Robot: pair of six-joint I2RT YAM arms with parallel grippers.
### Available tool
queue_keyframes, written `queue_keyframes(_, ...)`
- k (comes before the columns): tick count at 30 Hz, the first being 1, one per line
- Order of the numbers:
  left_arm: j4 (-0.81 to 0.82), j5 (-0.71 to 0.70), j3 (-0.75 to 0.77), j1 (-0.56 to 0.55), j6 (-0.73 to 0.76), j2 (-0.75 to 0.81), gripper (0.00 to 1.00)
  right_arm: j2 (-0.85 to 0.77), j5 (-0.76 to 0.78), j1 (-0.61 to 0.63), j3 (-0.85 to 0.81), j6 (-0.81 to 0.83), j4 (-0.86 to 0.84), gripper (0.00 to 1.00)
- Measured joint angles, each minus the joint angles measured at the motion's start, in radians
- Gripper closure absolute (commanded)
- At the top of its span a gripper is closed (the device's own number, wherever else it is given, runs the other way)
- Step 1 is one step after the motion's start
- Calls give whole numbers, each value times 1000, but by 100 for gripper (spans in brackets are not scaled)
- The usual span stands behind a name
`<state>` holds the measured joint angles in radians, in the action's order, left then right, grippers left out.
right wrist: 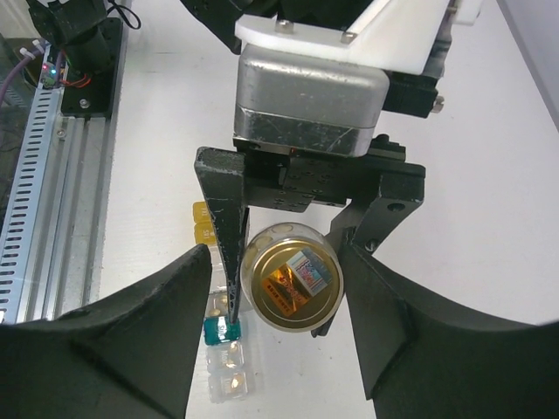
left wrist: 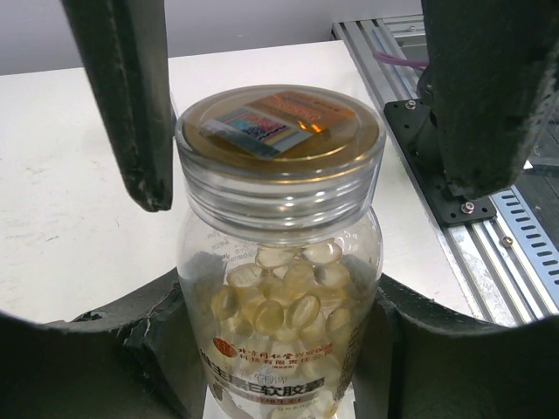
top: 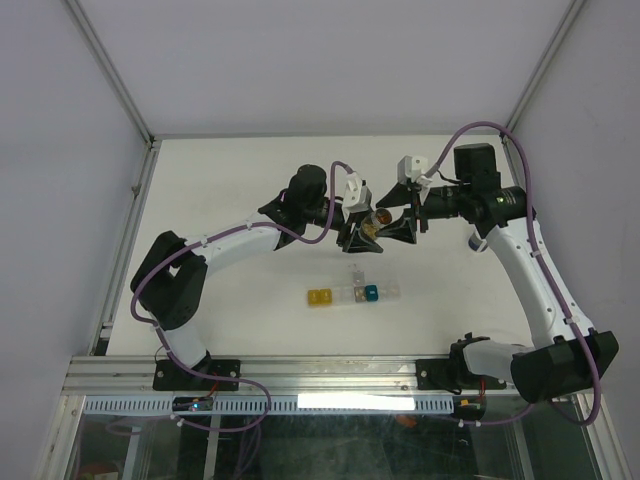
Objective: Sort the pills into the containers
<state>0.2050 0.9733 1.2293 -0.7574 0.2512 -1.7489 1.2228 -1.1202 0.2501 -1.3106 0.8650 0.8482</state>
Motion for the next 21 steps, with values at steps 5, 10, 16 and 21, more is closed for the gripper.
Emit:
queue_keyframes(5, -3, 2, 1, 0, 1, 0, 100, 0, 20, -2, 0, -11, -11, 34)
queue_keyframes(10, -3, 2, 1, 0, 1, 0, 100, 0, 35, -3, 9, -17, -22, 41)
queue_keyframes(16, -3, 2, 1, 0, 2, 0, 100, 0, 41, -3, 15, -21, -24, 54)
queue_keyframes(21, -3, 5, 1, 0, 5, 0, 100, 0, 43, -4, 15, -25, -27, 75)
